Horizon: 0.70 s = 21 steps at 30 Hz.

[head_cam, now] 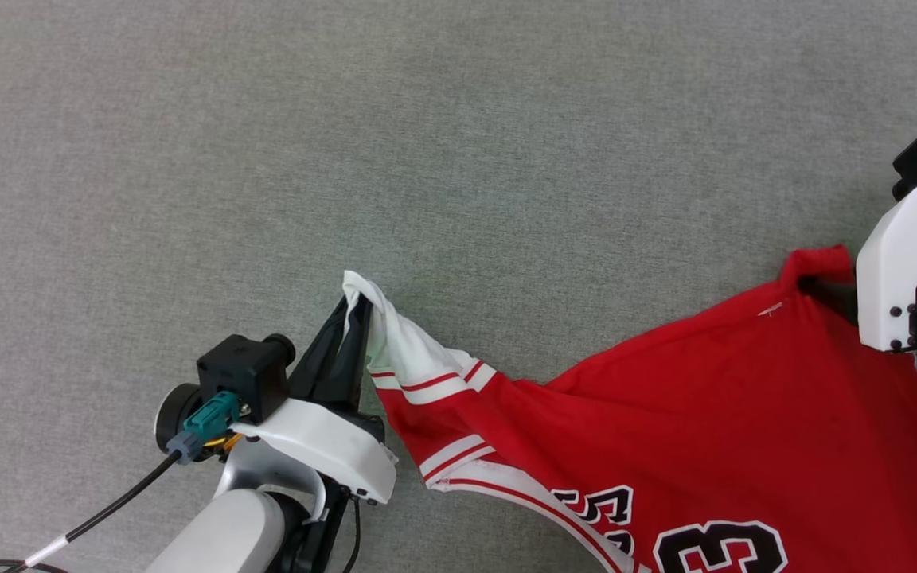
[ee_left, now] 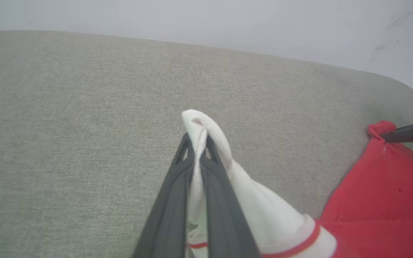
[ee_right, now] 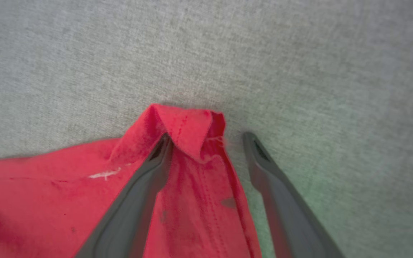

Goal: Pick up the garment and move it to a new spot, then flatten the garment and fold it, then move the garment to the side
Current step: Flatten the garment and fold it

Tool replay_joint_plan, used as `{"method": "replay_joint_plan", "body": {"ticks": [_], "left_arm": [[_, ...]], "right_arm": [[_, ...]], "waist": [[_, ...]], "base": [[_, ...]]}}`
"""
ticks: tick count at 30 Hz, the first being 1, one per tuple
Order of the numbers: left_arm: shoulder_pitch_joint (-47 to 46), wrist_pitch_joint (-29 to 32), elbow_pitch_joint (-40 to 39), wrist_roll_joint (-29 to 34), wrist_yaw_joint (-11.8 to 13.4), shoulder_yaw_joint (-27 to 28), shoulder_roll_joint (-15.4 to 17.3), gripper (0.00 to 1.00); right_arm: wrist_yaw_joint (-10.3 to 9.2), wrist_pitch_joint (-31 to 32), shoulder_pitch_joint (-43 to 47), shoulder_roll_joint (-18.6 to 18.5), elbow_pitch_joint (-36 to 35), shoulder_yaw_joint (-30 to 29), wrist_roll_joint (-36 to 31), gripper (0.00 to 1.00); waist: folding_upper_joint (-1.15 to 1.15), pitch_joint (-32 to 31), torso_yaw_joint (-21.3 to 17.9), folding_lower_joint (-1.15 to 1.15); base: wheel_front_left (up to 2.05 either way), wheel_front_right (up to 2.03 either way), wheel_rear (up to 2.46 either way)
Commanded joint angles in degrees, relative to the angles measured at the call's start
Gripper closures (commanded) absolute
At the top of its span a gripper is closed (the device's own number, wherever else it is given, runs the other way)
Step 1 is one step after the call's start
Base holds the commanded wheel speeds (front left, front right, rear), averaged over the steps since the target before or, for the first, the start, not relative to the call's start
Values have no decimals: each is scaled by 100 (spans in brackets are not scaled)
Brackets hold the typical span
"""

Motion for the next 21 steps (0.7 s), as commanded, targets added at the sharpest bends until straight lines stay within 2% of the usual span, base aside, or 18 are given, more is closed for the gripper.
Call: {"method": "replay_joint_plan", "body": {"ticks": [1,2,7,12,18,21], "left_arm": [[-87,-37,77,-27,-45,-12,-22,100],[-91,-56,123,-34,-50,-14,-33,100],[98,-137,278,-152,-62,39,-49,100],[14,-183,356,-268,-105,261,123,100],[-391,-150,625,-505,-262,677,358,100],[-854,-75,911,-646,-425,885,445,100]], "right_arm": [[-2,80,225,127,366,213,36,73],[-2,73,254,145,440,248,50,100],[-1,-168,163,83,445,329,70,100],[-2,-749,-65,0,242,298,-78,100],[-2,-1467,-340,157,282,232,-304,100],[-3,-1793,-559,273,436,101,-418,100]], "waist": [[0,2,65,0],[0,-27,75,0],[0,-247,-5,0],[0,-579,-229,0],[0,-914,-533,0],[0,-1043,-667,0]], "base": [[0,0,0],[0,0,0],[0,0,0],[0,0,0],[0,0,0],[0,0,0]]}}
